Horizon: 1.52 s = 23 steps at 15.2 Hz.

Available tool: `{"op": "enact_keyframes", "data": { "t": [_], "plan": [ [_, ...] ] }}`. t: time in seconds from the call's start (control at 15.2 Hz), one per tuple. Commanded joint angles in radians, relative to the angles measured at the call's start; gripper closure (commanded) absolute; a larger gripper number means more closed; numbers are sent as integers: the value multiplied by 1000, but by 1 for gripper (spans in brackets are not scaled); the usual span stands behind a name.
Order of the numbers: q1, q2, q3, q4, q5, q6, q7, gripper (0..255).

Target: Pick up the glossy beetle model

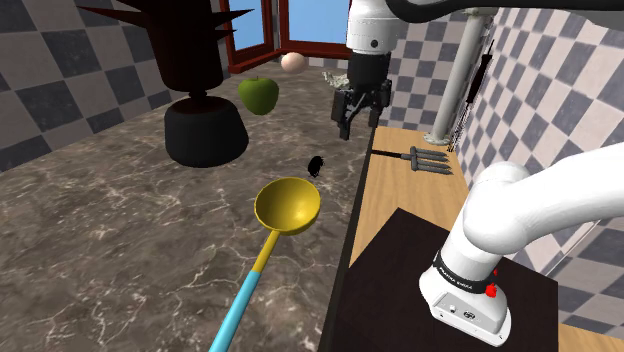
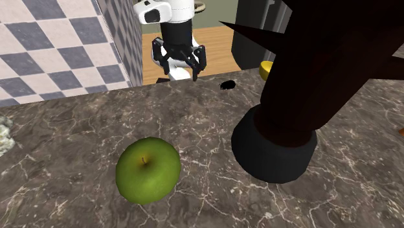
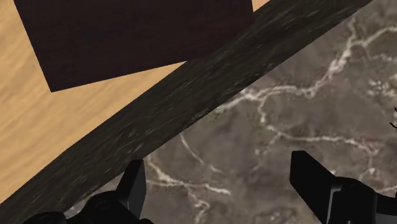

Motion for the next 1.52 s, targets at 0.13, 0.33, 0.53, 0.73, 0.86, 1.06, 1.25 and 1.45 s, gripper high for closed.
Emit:
{"op": "enact_keyframes", "data": {
  "t": [0.13, 0.33, 0.53, 0.73, 0.86, 1.06, 1.25, 1.45],
  "plan": [
    [4, 52, 97, 79, 59, -27, 145, 0],
    [1, 103, 169, 150, 95, -43, 253, 0],
    [-9, 167, 244, 233, 122, -56, 363, 0],
    [-14, 197, 280, 259, 133, -49, 414, 0],
    [-11, 190, 284, 227, 137, -24, 411, 0],
    [-7, 181, 290, 181, 144, 13, 408, 0],
    [-5, 177, 293, 157, 148, 33, 407, 0],
    [-5, 178, 295, 158, 148, 34, 408, 255]
  ]
}}
